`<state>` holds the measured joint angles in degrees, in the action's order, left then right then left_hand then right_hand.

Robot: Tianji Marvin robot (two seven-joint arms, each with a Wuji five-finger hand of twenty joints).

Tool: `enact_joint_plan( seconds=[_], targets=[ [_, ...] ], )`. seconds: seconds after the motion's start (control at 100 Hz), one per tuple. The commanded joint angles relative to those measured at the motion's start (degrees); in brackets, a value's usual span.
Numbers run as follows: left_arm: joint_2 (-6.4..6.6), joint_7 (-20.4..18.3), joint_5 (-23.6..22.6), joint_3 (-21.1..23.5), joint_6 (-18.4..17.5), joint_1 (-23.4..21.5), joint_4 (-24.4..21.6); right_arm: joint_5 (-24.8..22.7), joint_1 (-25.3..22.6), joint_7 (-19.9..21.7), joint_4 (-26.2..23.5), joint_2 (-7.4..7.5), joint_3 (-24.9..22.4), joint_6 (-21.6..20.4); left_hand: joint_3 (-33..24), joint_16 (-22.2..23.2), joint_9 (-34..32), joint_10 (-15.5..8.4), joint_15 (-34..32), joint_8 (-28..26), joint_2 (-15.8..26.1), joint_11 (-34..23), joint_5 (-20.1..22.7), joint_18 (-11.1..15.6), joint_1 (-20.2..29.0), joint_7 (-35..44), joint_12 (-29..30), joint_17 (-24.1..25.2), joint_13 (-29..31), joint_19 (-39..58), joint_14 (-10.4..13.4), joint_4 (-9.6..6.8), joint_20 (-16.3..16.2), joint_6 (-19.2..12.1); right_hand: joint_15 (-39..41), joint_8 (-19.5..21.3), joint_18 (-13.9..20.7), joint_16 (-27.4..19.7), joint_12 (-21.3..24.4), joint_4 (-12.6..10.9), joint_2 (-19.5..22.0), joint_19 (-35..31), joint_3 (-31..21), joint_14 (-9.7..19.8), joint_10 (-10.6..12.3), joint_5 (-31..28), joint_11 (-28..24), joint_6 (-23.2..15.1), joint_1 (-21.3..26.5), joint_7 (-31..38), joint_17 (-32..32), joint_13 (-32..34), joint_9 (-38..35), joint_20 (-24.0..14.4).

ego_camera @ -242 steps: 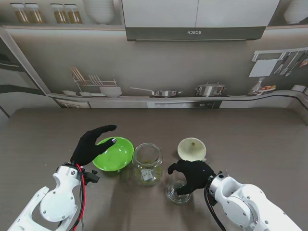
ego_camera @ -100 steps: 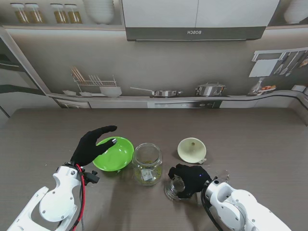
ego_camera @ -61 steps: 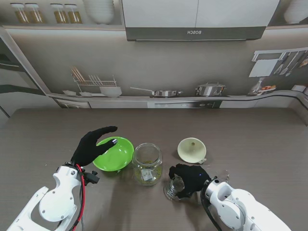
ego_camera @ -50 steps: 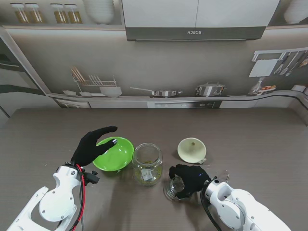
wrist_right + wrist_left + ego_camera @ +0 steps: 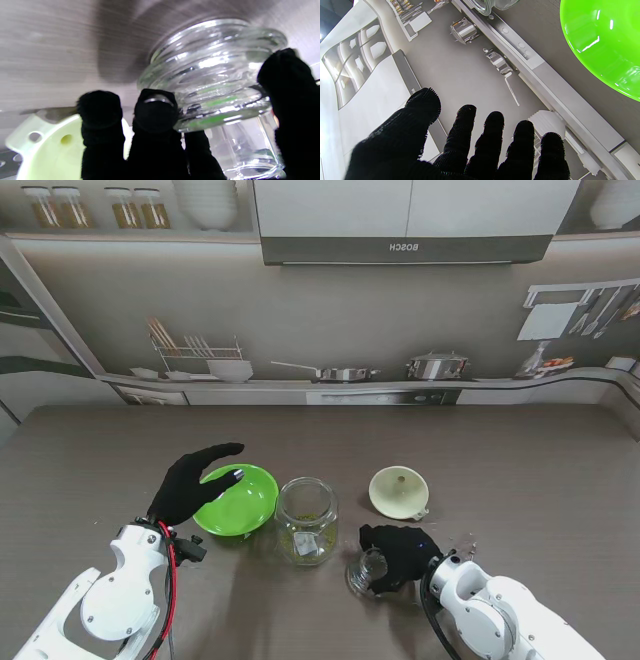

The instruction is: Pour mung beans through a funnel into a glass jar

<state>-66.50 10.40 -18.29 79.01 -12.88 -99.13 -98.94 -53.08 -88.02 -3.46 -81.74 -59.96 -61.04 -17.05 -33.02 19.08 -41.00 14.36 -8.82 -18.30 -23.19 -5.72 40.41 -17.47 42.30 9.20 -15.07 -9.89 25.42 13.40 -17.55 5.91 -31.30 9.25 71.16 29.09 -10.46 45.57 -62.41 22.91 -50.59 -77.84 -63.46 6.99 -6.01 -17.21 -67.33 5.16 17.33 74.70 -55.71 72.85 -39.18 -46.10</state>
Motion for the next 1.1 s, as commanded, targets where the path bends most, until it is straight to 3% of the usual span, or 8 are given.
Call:
enact_joint_plan(
  seconds=[0.0, 0.26, 0.68, 1.09],
  targets=[
    [-0.1, -1.1, 0.22, 0.1, 0.23, -0.18, -0.38, 0.24, -0.64, 1.43, -1.01, -0.02, -0.41, 0.88, 1.35, -0.63, 0.15, -0.03, 1.37, 0.22, 2.59, 0.6, 0.22, -0.15, 0.87, -0.32, 0.3, 0.98, 0.83, -1.65, -0.2, -2.16, -0.08, -0.81, 2.05, 4.04, 1.44, 1.45, 2.96, -4.52, 9.05, -2.83, -13.12, 2.63, 9.63, -2.18, -3.85, -0.35, 15.8, 11.76, -1.58, 3.09, -6.65, 0.38],
    [-0.09, -1.22, 0.32, 0.2, 0.45, -0.27, -0.55, 1.2, -0.16, 3.02, -4.0, -0.34, -2.35, 3.52, 1.46, -0.62, 0.11, -0.06, 1.38, 0.16, 2.61, 0.59, 0.61, -0.08, 1.01, -0.15, 0.29, 1.02, 0.83, -1.67, -0.25, -2.19, -0.1, -0.73, 2.79, 4.18, 1.71, 1.95, 3.02, -4.53, 8.77, -2.66, -13.31, 3.02, 9.56, -2.53, -3.97, -0.71, 15.65, 11.64, -2.04, 3.03, -6.76, 0.62],
    [-0.06, -1.51, 0.53, 0.19, 0.8, -0.2, -0.56, 4.13, 2.87, 11.05, -14.46, -0.6, -6.2, 10.55, 1.44, -0.61, 0.16, -0.11, 1.42, 0.16, 2.61, 0.61, 0.51, -0.1, 0.97, -0.19, 0.3, 1.13, 0.77, -1.72, -0.18, -2.19, -0.11, -0.82, 2.89, 3.78, 2.11, 2.3, 3.11, -4.83, 8.67, -2.35, -13.17, 3.48, 9.51, -3.02, -3.89, -1.0, 15.88, 11.49, -2.87, 3.02, -6.89, 1.06],
    [-0.01, -1.79, 0.61, 0.26, 0.88, -0.12, -0.51, 8.57, 8.73, 12.05, -18.49, -1.58, -2.66, 16.7, 1.54, -0.63, 0.31, -0.03, 1.49, 0.19, 2.69, 0.67, 0.27, -0.06, 1.06, -0.3, 0.32, 1.24, 0.68, -1.76, -0.19, -2.2, -0.13, -0.75, 2.98, 3.39, 1.66, 2.63, 3.12, -5.05, 8.83, -2.19, -12.73, 2.92, 9.4, -3.13, -3.76, -0.93, 16.28, 11.51, -2.73, 3.01, -6.95, 1.15]
  ],
)
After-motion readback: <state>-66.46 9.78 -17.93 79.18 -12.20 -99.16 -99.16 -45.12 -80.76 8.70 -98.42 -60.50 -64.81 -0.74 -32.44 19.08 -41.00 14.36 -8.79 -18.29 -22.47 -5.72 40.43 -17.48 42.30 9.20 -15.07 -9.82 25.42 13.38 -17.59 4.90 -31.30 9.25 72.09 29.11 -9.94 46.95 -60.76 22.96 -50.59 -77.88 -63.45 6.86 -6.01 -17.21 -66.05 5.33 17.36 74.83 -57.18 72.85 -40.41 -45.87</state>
